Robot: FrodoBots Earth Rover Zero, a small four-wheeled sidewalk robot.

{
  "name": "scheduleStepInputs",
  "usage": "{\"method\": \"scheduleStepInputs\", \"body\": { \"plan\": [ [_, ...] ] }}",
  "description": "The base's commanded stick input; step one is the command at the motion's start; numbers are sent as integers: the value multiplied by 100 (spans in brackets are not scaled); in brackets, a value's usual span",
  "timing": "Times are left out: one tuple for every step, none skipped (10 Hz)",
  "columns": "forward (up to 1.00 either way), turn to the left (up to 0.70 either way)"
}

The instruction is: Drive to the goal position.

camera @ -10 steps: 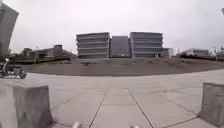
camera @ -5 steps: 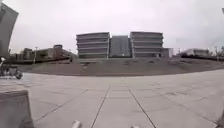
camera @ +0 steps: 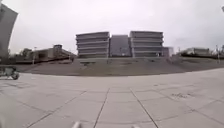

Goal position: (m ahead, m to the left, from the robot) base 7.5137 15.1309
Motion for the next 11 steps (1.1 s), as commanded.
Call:
{"method": "scheduleStepInputs", "body": {
  "plan": [
    [70,0],
    [70,1],
    [70,2],
    [70,16],
    [70,35],
    [70,35],
    [70,31],
    [70,15],
    [70,0],
    [70,0],
    [70,0]
  ]
}}
